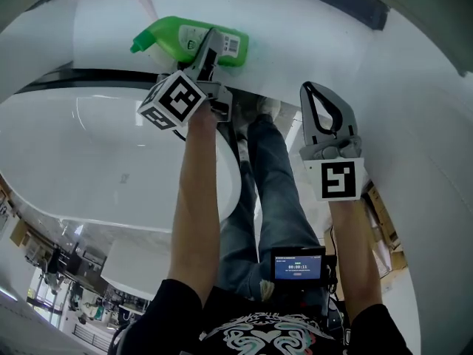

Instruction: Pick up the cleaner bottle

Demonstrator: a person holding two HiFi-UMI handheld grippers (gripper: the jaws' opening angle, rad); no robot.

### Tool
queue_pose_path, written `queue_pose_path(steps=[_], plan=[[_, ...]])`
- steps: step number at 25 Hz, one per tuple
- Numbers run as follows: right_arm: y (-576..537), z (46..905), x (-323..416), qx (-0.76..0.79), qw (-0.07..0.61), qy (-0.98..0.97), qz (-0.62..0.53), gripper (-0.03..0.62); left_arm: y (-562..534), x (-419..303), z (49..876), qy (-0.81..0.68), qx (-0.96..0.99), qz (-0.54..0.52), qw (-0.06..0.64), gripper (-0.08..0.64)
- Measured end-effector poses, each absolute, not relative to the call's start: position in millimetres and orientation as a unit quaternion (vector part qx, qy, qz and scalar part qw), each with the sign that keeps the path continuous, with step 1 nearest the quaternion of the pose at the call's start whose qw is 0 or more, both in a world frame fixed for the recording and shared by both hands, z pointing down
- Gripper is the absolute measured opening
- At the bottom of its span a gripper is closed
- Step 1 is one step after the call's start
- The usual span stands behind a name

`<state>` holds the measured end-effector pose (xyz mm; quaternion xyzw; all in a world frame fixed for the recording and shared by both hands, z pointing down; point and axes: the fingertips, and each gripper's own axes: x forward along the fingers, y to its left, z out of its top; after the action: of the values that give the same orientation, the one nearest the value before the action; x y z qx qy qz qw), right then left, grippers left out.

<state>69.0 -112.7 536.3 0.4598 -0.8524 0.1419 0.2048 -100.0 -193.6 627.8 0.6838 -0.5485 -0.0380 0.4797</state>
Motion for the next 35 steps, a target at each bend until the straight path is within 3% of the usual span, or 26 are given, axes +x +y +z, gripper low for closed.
queue_pose_path(steps=[29, 35], plan=[[-119, 538, 69, 0.46, 0.199, -0.852, 0.151, 0.028, -182, -78, 639, -0.47, 0.622, -0.216, 0.588, 0.198], [-115, 537, 69, 0.459, 0.201, -0.852, 0.153, 0.028, -185, -80, 621, -0.446, 0.625, -0.265, 0.583, 0.198]])
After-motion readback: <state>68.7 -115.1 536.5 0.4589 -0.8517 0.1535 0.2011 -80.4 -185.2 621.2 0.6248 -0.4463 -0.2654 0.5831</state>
